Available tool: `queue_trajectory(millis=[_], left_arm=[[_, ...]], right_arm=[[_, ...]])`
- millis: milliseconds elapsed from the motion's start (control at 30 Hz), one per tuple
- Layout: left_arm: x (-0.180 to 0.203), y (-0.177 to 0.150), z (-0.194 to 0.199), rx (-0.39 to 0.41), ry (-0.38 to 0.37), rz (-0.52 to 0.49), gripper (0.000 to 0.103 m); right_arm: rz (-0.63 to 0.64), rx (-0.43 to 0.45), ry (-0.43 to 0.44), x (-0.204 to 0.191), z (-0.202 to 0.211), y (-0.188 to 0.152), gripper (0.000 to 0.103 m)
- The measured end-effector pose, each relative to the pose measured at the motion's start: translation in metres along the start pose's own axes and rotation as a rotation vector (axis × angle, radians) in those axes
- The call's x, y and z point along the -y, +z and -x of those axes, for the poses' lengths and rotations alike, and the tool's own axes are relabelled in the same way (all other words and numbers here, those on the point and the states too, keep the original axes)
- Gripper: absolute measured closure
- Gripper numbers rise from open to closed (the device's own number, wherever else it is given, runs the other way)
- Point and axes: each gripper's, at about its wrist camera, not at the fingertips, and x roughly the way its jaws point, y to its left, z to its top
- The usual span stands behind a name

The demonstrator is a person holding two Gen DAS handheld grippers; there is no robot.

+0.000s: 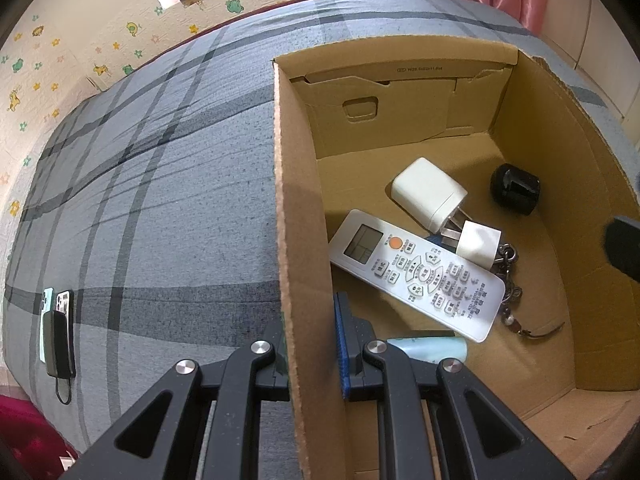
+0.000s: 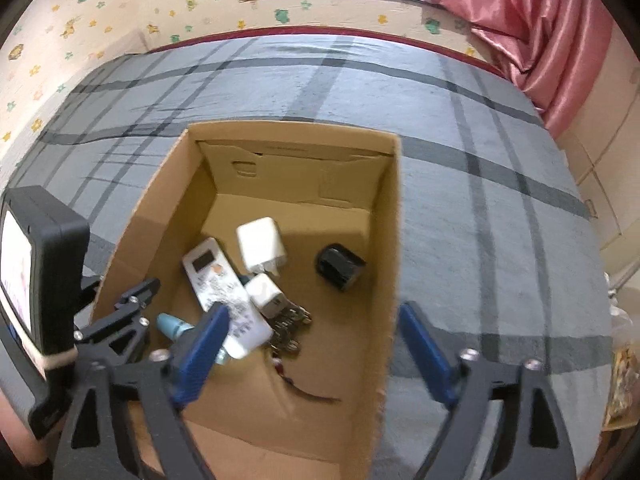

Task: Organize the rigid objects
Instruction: 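Withdraw the right tool from the box and lower the box with the left tool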

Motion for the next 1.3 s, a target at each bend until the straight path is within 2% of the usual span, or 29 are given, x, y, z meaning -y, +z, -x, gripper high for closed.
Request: queue_trajectory(millis=[100, 200, 500, 733, 800, 833, 867, 933, 1000, 1033, 1100, 1167, 1300], left_arm=[[0.001, 0.000, 0.001, 0.001, -0.002, 0.002, 0.087], [0.002, 0.000, 0.001, 0.003, 0.003, -0.002, 0.087], [0.003, 0.000, 0.003, 0.002, 0.011, -0.007, 0.086], [0.003, 0.001, 0.007, 0.002, 0.023, -0.003, 0.084], [0.004, 0.001, 0.011, 0.009, 0.034, -0.001, 0.079], [0.004, 0.001, 0.014, 0.013, 0.031, -0.001, 0.067], [0.004, 0.001, 0.017, 0.017, 0.028, 0.000, 0.049], [0.004, 0.000, 0.024, 0.024, 0.043, 0.003, 0.032], [0.004, 0.000, 0.033, 0.038, 0.044, 0.015, 0.023], [0.003, 0.000, 0.037, 0.040, 0.040, 0.027, 0.014], [0.001, -0.001, 0.049, 0.046, 0.025, 0.052, 0.011], [0.001, -0.004, 0.059, 0.052, 0.017, 0.061, 0.001], [0.006, -0.017, 0.086, 0.089, 0.008, 0.062, 0.000]], right_arm=[[-0.005, 0.022, -0.011, 0.007, 0.012, -0.007, 0.009], [-0.017, 0.033, -0.027, 0.014, 0.019, -0.013, 0.000], [-0.073, 0.008, -0.034, 0.036, 0.027, -0.030, 0.000], [-0.075, 0.025, -0.039, 0.040, 0.036, -0.030, 0.000], [-0.079, 0.032, -0.039, 0.042, 0.039, -0.030, 0.000], [-0.082, 0.037, -0.039, 0.042, 0.041, -0.031, 0.000], [-0.082, 0.040, -0.038, 0.043, 0.042, -0.030, 0.000], [-0.086, 0.044, -0.037, 0.044, 0.045, -0.031, 0.000], [-0.085, 0.053, -0.033, 0.044, 0.050, -0.032, 0.000], [-0.084, 0.056, -0.033, 0.043, 0.052, -0.033, 0.000], [-0.084, 0.065, -0.030, 0.043, 0.057, -0.035, 0.000], [-0.083, 0.074, -0.027, 0.043, 0.063, -0.037, 0.000], [-0.079, 0.090, -0.022, 0.044, 0.077, -0.041, 0.000]])
